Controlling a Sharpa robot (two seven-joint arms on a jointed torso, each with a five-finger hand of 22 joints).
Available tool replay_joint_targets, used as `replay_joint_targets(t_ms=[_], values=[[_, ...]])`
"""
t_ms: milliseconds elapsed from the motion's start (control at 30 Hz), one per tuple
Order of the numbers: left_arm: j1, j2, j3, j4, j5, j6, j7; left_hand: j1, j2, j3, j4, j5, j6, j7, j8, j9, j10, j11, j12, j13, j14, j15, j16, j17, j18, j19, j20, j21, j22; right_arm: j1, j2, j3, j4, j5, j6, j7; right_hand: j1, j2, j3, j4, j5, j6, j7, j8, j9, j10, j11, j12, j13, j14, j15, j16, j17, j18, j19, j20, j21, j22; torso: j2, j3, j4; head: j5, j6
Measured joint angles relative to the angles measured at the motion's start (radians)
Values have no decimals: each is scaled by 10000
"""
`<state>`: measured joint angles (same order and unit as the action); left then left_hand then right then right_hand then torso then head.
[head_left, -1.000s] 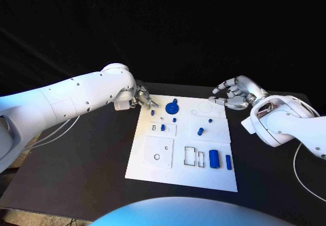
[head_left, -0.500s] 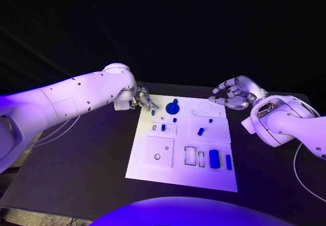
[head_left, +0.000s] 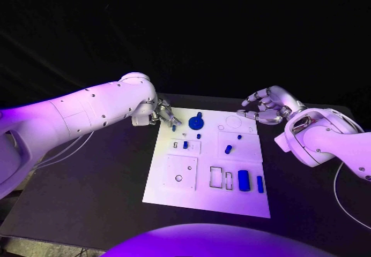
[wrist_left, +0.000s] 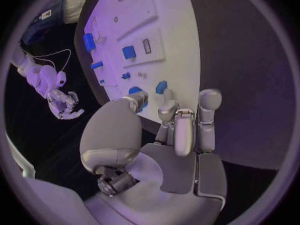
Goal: Assemble the parts on the task board
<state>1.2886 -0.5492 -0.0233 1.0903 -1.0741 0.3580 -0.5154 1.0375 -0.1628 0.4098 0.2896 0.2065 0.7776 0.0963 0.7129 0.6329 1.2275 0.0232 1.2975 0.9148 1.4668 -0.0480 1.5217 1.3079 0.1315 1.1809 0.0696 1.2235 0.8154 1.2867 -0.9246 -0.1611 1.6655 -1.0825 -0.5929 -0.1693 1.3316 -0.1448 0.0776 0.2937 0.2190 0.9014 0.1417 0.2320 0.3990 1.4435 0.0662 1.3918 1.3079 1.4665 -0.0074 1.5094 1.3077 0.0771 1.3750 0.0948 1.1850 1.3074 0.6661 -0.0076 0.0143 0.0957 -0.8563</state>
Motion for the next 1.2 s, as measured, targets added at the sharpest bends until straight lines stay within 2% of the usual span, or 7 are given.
replay_joint_targets(t_ms=[333,500,733,1200], values=[[-4,56,-41,-154,58,25,7,77,21,0,0,0,0,0,0,-25,0,0,0,-1,-37,36,0,-1,0,0,0,0,5,0,0,-1,13,0,0,0,0,0,0,0,0,0,0,0,0,0,0,0,-1,0,0,0,-1,0,0,0,0,-1,0,1,5,-2,-31],[-4,94,-45,-204,82,39,13,356,145,-27,-28,0,0,0,0,-66,0,0,35,-1,-37,36,0,-2,0,0,0,0,18,0,2,-1,14,0,0,0,0,0,0,0,0,0,0,0,0,0,0,0,-2,0,0,0,-1,0,0,0,0,-1,-2,1,6,-2,-38],[-6,122,-48,-244,103,59,20,456,166,-27,-27,0,3,2,0,-82,0,-1,35,-1,-37,36,0,-2,-1,0,0,0,30,0,7,-1,13,0,0,0,-1,1,0,0,38,0,0,0,0,0,0,0,-3,0,0,0,-2,0,0,0,0,7,-9,0,5,5,-48],[-9,170,-50,-276,140,118,34,1081,230,-55,-56,0,91,-21,0,-139,-35,-36,75,12,-37,36,0,-3,0,0,0,0,49,0,18,-1,8,0,0,-1,-41,41,0,0,53,1,0,0,0,0,0,0,-4,0,0,0,-2,0,0,0,0,6,-11,0,6,-8,-75]])
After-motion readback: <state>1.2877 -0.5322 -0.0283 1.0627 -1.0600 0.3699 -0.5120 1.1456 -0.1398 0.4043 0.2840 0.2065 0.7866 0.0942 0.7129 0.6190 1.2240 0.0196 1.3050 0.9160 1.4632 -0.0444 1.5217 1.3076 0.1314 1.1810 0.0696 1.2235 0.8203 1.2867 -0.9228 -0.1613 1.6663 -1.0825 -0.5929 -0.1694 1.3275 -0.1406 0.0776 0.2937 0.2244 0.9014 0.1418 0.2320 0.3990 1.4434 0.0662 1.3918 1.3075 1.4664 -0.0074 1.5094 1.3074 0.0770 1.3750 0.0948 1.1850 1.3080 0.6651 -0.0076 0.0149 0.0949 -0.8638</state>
